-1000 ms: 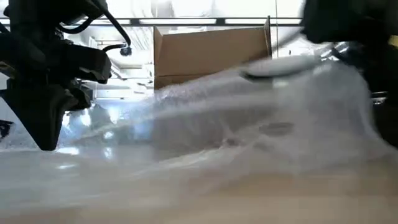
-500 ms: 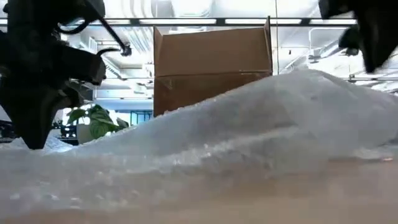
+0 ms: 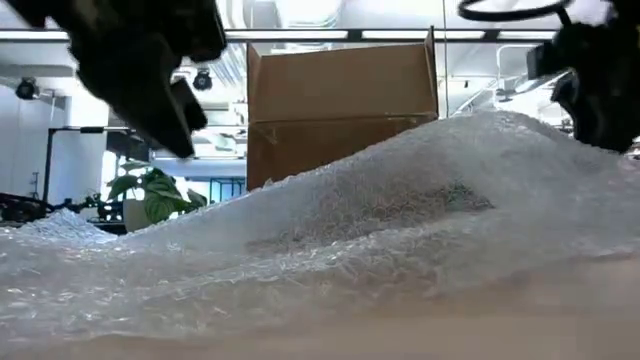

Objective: Wrap mug
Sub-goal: Wrap the yellow cup in bubble wrap

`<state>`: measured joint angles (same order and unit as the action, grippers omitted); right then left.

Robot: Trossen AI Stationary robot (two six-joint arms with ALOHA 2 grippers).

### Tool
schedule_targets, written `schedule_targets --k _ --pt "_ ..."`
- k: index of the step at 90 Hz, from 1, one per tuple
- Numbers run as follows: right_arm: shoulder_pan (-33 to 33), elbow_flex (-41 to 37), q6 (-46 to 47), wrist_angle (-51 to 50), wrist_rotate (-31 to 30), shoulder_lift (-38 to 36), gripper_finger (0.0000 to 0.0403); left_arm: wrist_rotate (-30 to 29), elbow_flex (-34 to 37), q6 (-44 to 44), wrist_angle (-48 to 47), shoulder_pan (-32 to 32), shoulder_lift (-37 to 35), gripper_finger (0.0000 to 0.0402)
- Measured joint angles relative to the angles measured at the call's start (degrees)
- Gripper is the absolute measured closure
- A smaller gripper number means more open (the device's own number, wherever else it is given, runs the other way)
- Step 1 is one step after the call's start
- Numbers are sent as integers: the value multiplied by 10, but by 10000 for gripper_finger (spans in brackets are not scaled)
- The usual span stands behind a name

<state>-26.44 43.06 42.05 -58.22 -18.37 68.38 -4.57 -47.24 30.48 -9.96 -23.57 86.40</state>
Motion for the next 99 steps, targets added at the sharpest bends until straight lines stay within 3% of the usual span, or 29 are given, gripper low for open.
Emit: schedule_targets --k 28,49,59,68,81,99 --pt "6 -117 -190 491 -41 45 228 44 12 40 22 -10 123 402" --pt "6 -138 -175 547 -16 169 248 60 15 50 4 -14 123 402" --pt "6 -121 -154 513 14 203 259 64 15 49 -1 -15 111 402" --pt "-1 -95 -119 403 43 198 268 70 17 52 -14 -15 99 402" --pt "-16 -77 -93 190 97 131 279 74 21 53 -26 -16 86 402" --pt "-17 -57 -44 13 131 0 292 83 28 56 -35 -16 85 402"
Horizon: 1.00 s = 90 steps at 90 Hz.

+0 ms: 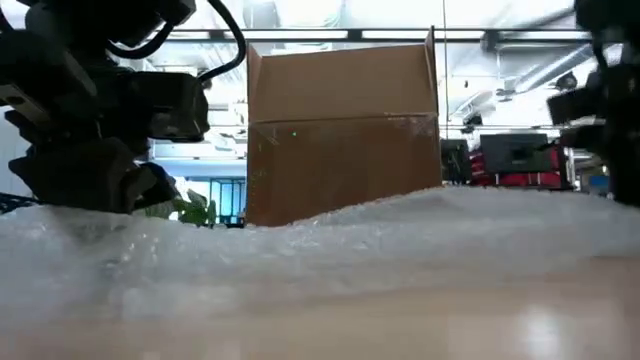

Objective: Wrap mug
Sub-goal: Wrap the yellow cup in bubble wrap

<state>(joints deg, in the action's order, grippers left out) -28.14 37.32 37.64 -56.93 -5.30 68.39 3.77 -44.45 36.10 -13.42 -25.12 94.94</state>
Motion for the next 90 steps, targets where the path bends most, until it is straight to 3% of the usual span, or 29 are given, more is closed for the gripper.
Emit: schedule_targets --k 18,26,36,49,67,78,90 --pt "0 46 61 -6 -47 -83 305 4 -1 5 -12 -1 -17 402" --pt "0 53 56 71 -103 -100 311 4 -9 5 -23 -1 -36 402" --pt "0 40 -21 168 -138 -101 318 -4 -29 5 -10 0 -75 401" --pt "0 30 -81 166 -126 -65 327 -63 -35 -7 -10 0 -106 402" --pt "-1 29 12 42 -47 -27 333 -76 -34 -17 -6 0 -103 401" --pt "-2 29 17 51 -16 -26 304 -76 -34 -25 -3 0 -93 401" --pt "-10 18 -7 53 -56 -25 247 -75 -34 -26 6 0 -86 402"
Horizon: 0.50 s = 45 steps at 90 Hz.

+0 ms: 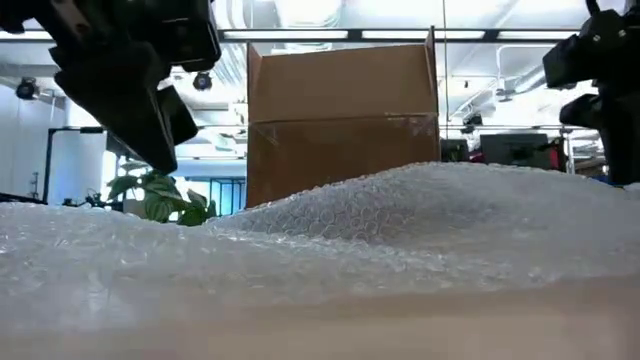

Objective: Wrap mug
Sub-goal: Wrap the yellow cup in bubble wrap

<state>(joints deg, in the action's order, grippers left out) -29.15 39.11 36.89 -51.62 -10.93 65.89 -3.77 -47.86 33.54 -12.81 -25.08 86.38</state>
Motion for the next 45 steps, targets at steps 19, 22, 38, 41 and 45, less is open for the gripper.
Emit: schedule_targets --k 19,22,38,41,45 --pt "-4 -56 -8 95 -8 24 169 4 0 0 22 0 12 402" --pt "-4 -62 -13 112 -7 31 163 4 0 0 28 0 15 402" --pt "-1 -76 -22 126 -32 79 187 20 -1 -10 68 0 38 402" --pt "1 -76 -28 126 -36 86 207 22 -1 -10 77 0 45 402" --pt "5 -75 -31 127 -39 92 241 28 -1 -10 87 -1 55 402"
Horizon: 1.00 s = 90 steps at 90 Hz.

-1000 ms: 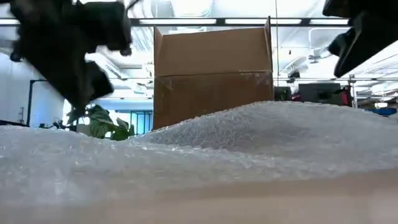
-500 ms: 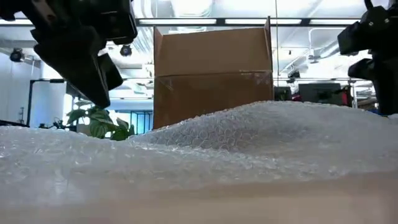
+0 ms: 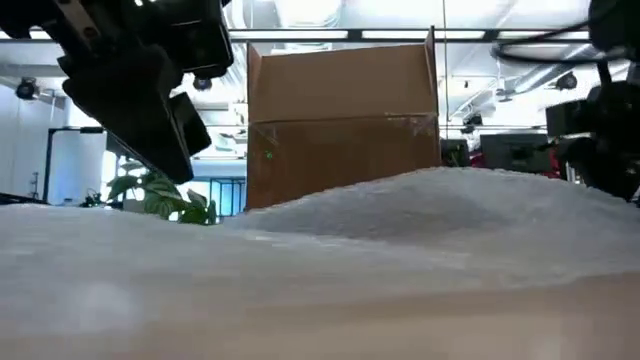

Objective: Wrap mug
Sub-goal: Wrap the yellow cup in bubble wrap

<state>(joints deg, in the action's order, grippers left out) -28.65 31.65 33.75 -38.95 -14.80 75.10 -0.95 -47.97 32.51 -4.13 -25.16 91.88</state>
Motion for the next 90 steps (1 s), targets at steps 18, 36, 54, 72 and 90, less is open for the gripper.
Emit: schedule_targets --k 18,36,54,72,90 --pt "31 34 -19 -73 12 -23 388 21 0 12 16 -10 68 401" --pt "60 105 -38 -228 -21 -88 395 59 -4 26 31 -25 119 402" --pt "121 152 29 -261 -32 -168 393 64 -3 30 25 -37 117 402" --pt "157 156 83 -263 -2 -213 368 69 -2 29 21 -38 111 402" --pt "167 158 135 -266 82 -217 271 80 0 39 14 -39 87 402"
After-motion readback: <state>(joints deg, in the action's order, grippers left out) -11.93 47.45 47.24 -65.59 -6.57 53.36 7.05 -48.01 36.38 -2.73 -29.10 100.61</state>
